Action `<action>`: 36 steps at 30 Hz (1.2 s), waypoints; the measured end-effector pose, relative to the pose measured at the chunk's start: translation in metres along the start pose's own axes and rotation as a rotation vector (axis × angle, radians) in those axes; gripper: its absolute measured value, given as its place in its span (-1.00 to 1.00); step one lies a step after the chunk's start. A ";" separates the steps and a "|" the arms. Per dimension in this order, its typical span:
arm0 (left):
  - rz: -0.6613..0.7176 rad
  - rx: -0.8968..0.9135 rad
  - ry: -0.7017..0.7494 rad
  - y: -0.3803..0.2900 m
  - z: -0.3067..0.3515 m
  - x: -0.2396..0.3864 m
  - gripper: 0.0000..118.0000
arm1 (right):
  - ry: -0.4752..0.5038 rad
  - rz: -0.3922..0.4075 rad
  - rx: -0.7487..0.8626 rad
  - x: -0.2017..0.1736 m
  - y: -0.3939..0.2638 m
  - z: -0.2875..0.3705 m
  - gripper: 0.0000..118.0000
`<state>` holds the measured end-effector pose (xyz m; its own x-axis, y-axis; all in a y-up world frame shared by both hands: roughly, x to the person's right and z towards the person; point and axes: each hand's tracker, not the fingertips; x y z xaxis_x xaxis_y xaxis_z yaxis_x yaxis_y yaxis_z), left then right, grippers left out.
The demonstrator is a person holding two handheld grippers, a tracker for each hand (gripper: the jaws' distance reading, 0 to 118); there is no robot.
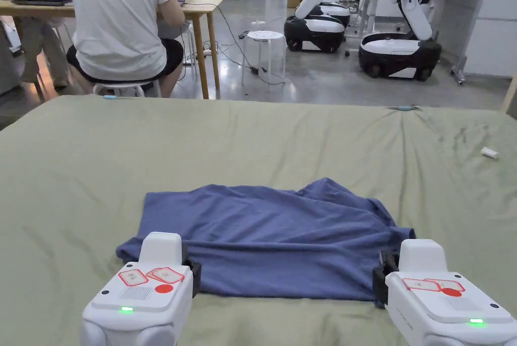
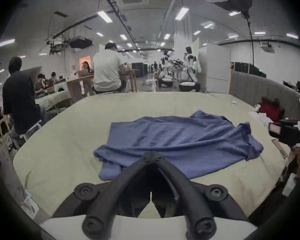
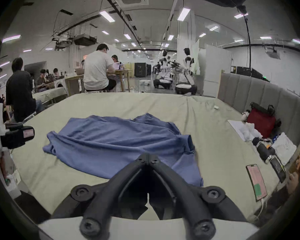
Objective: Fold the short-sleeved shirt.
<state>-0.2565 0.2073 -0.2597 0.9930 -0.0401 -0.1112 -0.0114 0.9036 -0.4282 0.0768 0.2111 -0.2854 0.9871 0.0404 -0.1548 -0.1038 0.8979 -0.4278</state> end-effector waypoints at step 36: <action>-0.037 -0.355 0.116 -0.009 -0.120 -0.064 -0.96 | -0.004 -0.044 -0.305 0.119 -0.032 -0.107 0.89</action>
<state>-0.3342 0.1503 -0.3565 0.9737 -0.1365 -0.1822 -0.0361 0.6976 -0.7156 0.1845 0.1397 -0.3855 0.9919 0.0065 -0.1271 -0.0921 0.7259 -0.6816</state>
